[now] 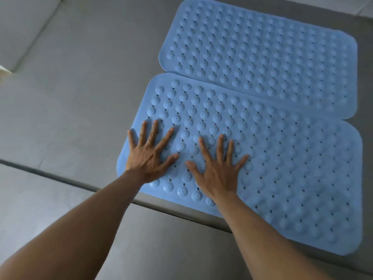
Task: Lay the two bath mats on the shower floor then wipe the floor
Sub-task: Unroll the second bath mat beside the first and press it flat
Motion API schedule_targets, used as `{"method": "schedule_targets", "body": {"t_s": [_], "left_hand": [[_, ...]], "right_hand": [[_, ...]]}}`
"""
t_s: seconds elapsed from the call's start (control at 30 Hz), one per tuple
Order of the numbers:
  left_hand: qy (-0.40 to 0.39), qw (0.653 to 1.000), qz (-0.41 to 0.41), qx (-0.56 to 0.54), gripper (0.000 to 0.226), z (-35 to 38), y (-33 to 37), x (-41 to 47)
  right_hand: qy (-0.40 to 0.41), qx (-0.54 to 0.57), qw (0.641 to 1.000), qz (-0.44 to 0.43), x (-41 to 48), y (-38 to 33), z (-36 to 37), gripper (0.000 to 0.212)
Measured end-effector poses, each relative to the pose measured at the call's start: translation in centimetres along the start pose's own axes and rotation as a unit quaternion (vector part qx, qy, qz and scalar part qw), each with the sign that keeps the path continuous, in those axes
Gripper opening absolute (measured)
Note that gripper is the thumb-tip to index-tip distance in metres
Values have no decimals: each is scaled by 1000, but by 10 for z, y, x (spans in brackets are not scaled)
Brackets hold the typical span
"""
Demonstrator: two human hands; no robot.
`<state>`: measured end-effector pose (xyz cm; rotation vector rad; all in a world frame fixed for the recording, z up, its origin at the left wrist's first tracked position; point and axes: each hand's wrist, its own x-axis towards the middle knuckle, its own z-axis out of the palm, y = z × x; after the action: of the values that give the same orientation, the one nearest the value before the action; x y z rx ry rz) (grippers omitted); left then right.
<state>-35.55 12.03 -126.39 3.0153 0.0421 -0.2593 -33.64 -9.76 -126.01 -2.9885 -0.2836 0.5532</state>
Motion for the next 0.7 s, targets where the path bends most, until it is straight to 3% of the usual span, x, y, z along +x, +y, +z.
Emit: {"method": "schedule_targets", "body": {"t_s": [0.4,0.6,0.7], "left_hand": [[-42,999,-7,30,78,-3,0,4],[-43,998,-25,35,73,-11,20,4],[-19,999,8,40,69,-8,59,2]], "right_hand": [[-29,7,999,-20,1,3,-8,71],[-22,126,990,-59,-7,26,-15,70],[9,153,985,-81,-20,62,-19,67]]}}
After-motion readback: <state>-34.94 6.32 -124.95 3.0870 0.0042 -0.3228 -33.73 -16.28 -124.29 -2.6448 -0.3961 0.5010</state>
